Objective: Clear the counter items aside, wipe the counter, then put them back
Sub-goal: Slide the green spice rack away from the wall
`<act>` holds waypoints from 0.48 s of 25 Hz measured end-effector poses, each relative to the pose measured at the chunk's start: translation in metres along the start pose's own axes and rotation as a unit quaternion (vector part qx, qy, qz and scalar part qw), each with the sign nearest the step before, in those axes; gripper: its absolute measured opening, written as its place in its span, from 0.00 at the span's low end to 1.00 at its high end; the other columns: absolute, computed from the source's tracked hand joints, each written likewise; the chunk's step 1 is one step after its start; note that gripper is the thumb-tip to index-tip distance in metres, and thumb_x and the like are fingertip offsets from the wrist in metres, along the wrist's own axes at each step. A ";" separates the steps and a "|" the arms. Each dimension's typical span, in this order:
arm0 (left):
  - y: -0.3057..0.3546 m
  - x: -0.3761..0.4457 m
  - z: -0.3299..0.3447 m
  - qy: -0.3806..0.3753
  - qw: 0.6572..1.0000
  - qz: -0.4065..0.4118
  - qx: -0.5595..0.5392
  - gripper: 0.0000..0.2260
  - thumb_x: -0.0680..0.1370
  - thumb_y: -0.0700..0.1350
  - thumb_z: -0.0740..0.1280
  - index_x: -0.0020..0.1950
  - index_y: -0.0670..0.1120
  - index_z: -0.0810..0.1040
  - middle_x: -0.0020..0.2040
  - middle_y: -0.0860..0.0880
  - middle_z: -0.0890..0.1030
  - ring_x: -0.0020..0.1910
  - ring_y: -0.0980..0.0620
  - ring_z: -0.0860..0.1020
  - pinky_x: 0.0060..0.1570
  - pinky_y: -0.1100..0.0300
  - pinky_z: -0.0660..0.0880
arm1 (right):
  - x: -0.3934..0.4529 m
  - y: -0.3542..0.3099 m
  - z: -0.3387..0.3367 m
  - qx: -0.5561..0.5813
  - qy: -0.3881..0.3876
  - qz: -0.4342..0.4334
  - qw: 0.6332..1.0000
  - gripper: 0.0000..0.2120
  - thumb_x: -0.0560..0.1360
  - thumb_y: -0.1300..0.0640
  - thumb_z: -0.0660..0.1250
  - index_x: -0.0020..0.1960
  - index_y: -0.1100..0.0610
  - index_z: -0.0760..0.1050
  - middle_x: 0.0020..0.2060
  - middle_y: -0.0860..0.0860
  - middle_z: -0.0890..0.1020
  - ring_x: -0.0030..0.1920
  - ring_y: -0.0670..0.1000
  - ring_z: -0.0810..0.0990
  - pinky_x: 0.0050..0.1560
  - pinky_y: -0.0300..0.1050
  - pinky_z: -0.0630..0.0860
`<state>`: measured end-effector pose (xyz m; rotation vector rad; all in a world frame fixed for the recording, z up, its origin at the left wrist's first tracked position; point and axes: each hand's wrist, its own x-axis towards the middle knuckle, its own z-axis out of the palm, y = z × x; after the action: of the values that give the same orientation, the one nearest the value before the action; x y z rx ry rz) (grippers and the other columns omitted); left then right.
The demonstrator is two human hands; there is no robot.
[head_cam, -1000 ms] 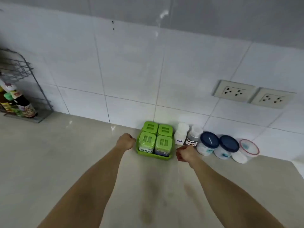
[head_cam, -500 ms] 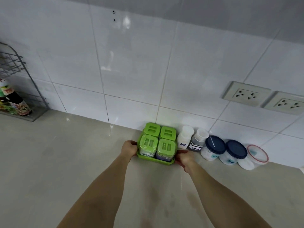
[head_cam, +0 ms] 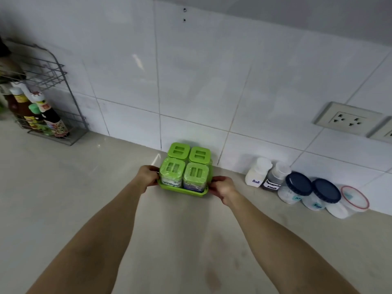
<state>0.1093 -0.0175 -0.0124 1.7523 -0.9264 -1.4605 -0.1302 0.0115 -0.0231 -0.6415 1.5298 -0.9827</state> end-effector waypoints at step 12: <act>-0.023 0.019 -0.107 0.049 0.998 -0.016 0.043 0.20 0.73 0.22 0.53 0.61 0.31 0.74 0.37 0.43 0.76 0.34 0.48 0.75 0.21 0.67 0.75 | 0.001 0.030 0.112 -0.040 -0.046 0.035 0.998 0.12 0.73 0.79 0.59 0.40 0.63 0.70 0.36 0.59 0.76 0.33 0.56 0.77 0.26 0.42 0.80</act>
<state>0.2192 -0.0165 -0.0252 1.8911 -0.9262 -1.3601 -0.0183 -0.0006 -0.0499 -0.6756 1.5072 -0.8307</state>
